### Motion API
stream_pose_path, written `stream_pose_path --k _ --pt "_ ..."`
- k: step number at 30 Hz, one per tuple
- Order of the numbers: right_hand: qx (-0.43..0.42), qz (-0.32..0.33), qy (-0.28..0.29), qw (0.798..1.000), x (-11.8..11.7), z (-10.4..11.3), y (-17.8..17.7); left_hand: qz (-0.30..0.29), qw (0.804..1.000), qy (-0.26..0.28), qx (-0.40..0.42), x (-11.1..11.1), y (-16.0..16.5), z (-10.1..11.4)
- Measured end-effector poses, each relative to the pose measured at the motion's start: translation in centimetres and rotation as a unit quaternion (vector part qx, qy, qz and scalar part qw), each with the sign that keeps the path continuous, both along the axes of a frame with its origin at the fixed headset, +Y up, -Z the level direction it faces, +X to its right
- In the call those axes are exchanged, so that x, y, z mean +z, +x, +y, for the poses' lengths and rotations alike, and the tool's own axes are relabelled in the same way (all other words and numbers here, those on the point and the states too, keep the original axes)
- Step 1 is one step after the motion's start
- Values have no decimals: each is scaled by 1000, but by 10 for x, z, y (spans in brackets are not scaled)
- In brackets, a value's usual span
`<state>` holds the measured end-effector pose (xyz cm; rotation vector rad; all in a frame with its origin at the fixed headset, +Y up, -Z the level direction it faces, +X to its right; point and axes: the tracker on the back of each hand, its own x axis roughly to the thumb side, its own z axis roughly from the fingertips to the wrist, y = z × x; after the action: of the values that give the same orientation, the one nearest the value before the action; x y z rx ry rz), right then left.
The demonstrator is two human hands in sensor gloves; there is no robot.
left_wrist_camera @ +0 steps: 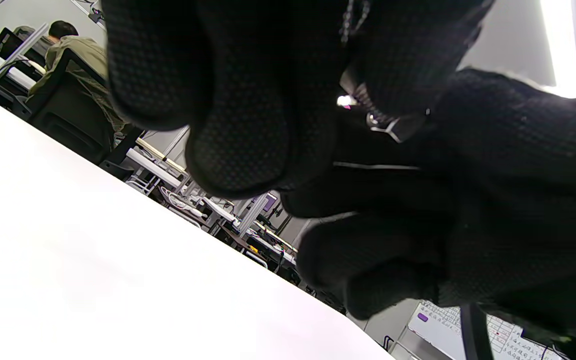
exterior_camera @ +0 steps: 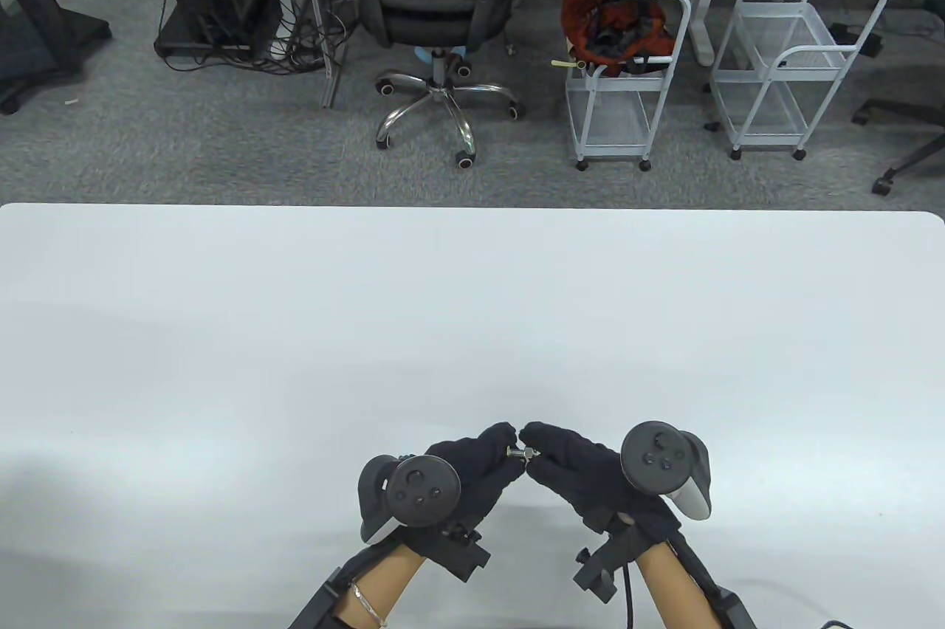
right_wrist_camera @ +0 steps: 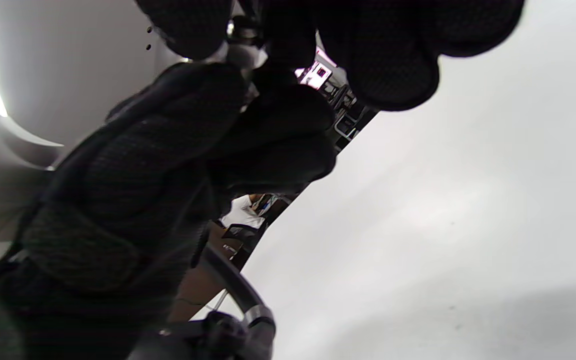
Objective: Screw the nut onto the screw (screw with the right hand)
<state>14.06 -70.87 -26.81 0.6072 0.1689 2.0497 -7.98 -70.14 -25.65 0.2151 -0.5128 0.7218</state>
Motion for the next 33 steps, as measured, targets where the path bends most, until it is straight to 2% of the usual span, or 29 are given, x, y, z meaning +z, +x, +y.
stream_pose_path --k 4,9,14,18,21,26,30,31,33 --pt "22 -42 9 999 0 1 4 -3 1000 5 -7 1 2 0" --pt "-3 4 -12 1000 -1 -1 1 -3 1000 5 -4 1 2 0" --pt "18 -52 10 998 1 1 4 -9 1000 5 -10 2 4 0" --pt "9 -9 -9 1000 0 1 2 -7 1000 17 -24 3 4 2" --pt "26 -61 18 998 0 1 4 -9 1000 12 -19 3 5 1" --pt "19 -12 -16 1000 2 0 1 -10 1000 12 -16 3 5 2" --pt "19 -81 40 996 3 2 3 -13 1000 19 -21 5 6 3" --pt "21 -79 39 996 4 2 3 -13 1000 19 -19 5 6 3" --pt "35 -33 18 999 4 3 1 -13 999 23 -25 5 6 3"
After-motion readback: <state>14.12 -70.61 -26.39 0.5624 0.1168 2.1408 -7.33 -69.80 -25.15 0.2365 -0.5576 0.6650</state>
